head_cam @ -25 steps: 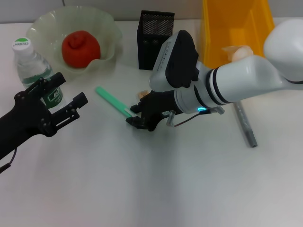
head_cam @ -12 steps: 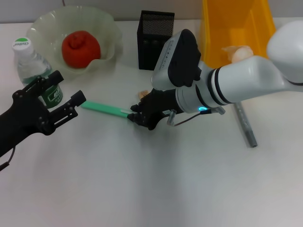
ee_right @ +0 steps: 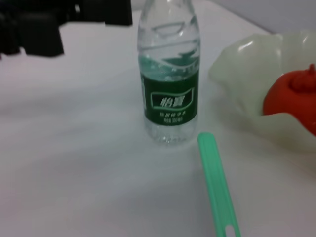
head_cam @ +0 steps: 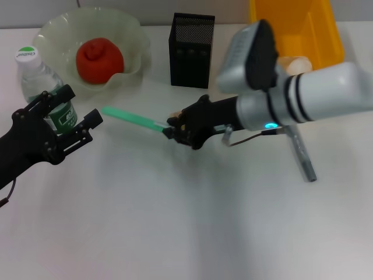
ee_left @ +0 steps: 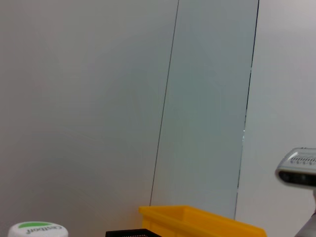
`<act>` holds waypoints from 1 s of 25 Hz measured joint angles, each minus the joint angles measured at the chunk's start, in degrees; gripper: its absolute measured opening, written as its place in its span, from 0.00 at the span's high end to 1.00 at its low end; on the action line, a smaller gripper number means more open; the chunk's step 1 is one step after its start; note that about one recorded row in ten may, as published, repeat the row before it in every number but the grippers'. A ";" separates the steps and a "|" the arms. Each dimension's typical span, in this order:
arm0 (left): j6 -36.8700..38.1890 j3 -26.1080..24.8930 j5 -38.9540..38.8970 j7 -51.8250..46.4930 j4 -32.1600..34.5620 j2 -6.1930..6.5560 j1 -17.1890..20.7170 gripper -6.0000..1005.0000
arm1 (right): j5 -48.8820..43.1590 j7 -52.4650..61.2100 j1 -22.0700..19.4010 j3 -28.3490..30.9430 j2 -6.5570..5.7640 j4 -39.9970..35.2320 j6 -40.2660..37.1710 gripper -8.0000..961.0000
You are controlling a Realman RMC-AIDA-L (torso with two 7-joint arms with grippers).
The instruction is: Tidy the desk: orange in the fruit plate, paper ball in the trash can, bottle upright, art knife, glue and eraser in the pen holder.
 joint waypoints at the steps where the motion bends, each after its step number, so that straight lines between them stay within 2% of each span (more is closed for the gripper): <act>1: 0.02 0.00 0.00 -0.01 0.01 0.00 0.00 0.19 | -1.61 -0.53 -1.61 2.45 0.09 -1.86 -1.96 0.81; 5: 0.05 0.00 0.00 -0.02 0.02 -0.01 0.00 0.19 | -3.30 -5.19 -7.32 9.86 0.35 -7.07 -7.84 0.81; 11: 0.54 0.00 0.01 -0.18 0.02 -0.04 0.00 0.19 | -2.79 -15.61 -12.45 21.17 0.65 -9.52 -16.67 0.81; 21: 0.54 0.00 -0.04 0.06 -0.50 -0.26 -0.56 0.19 | -0.11 -34.13 -15.85 37.72 0.59 -10.75 -30.87 0.81; 25: -0.06 0.00 -0.06 0.32 -0.58 -0.39 -1.00 0.19 | 0.42 -39.11 -16.18 38.66 0.57 -12.09 -30.52 0.81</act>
